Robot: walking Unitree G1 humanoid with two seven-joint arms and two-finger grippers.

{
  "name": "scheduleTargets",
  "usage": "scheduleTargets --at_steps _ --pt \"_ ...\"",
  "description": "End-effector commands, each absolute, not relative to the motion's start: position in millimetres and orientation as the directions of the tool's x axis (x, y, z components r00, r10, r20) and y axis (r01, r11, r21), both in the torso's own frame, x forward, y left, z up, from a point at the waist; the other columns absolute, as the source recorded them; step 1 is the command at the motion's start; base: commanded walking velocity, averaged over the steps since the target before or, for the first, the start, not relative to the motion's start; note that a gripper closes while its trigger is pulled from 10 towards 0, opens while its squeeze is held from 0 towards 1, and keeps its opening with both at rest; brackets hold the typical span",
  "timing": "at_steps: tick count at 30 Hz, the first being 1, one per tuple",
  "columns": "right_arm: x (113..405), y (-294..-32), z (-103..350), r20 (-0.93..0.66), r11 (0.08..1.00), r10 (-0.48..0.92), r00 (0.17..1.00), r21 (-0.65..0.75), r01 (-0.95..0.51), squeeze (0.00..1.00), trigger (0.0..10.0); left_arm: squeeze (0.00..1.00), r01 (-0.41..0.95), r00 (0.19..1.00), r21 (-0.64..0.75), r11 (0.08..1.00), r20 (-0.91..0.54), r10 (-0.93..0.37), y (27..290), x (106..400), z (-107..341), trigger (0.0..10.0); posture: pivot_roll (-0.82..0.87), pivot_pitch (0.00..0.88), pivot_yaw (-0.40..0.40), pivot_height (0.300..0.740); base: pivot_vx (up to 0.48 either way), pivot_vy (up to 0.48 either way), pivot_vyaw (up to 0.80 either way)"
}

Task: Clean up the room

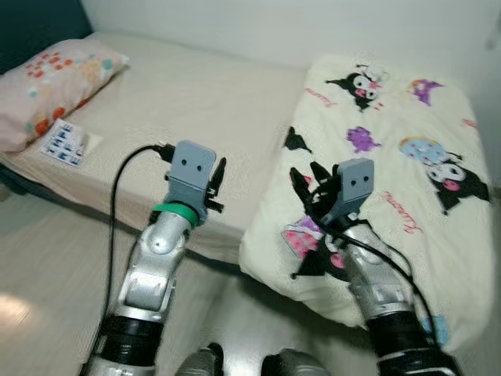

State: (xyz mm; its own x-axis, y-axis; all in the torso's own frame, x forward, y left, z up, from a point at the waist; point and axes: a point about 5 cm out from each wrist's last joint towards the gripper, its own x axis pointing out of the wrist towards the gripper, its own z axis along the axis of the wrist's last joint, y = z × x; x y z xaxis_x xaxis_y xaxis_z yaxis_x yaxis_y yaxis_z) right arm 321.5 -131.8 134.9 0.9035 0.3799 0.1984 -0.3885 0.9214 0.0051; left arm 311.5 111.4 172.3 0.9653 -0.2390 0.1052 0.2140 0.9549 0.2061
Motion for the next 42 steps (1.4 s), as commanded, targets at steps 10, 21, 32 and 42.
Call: scheduleTargets --at_steps 10,21,32,42 --pt "305.9 -105.3 129.1 0.188 0.812 0.570 0.800 0.024 -0.584 0.00 10.0 0.00 0.200 0.973 0.220 0.955 0.070 -0.220 115.9 310.7 163.2 10.0 0.00 0.027 0.020 0.740 0.000 0.000 0.78" --pt "292.7 -91.5 130.8 0.178 0.702 0.697 0.694 0.029 -0.712 0.00 10.0 0.00 0.173 0.981 0.236 0.956 0.042 -0.188 120.2 309.8 156.0 10.0 0.00 0.036 0.022 0.740 0.000 0.000 0.78" --pt "292.4 -91.1 130.1 0.172 0.696 0.703 0.690 0.034 -0.718 0.00 10.0 0.00 0.155 0.985 0.243 0.957 0.033 -0.168 121.3 310.1 154.0 10.0 0.00 0.037 0.022 0.740 0.000 0.000 0.78" --pt "293.3 -94.5 130.7 0.170 0.711 0.686 0.707 0.052 -0.702 0.00 10.0 0.00 0.143 0.988 0.248 0.958 0.025 -0.154 123.5 310.8 152.2 10.0 0.00 0.037 0.027 0.740 0.000 0.000 0.78"
